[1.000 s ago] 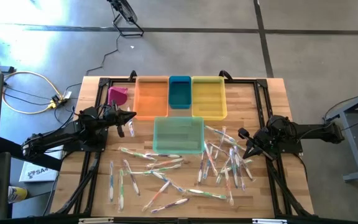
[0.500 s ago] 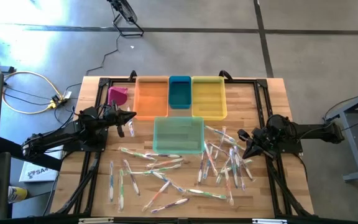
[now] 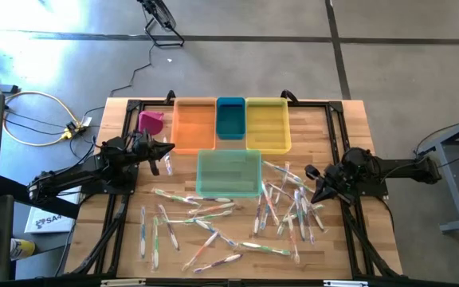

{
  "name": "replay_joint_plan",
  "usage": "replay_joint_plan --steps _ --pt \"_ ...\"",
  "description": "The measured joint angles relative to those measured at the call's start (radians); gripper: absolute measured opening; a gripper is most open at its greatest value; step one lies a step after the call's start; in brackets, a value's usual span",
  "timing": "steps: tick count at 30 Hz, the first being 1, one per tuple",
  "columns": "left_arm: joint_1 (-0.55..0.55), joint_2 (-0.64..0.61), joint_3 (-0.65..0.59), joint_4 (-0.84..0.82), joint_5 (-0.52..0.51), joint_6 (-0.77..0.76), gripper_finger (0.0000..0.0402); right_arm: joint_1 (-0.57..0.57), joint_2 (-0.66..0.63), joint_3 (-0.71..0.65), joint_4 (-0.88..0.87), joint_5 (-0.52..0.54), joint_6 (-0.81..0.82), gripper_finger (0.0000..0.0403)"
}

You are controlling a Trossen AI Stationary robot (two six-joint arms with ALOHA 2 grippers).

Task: Pick & Place Toothbrushes
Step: Put the blue toothbrush into the green bin

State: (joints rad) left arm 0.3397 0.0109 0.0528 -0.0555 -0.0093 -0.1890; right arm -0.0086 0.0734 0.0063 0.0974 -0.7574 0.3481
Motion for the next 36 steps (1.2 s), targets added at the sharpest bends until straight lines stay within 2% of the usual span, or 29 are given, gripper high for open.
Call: replay_joint_plan --steps 6,19,26,36 --pt "0.000 0.000 0.000 0.000 0.001 0.000 0.0000 0.000 0.000 0.000 0.004 0.032 -0.141 0.0002" --pt "0.000 0.000 0.000 0.000 0.002 0.000 0.0000 0.000 0.000 0.000 0.004 0.113 -0.170 0.0003" --pt "0.000 0.000 0.000 0.000 0.002 0.000 0.0000 0.000 0.000 0.000 0.008 0.120 -0.207 0.0003" --pt "0.000 0.000 0.000 0.001 0.002 -0.001 0.0000 0.000 0.000 0.000 0.043 0.227 -0.222 0.0003"
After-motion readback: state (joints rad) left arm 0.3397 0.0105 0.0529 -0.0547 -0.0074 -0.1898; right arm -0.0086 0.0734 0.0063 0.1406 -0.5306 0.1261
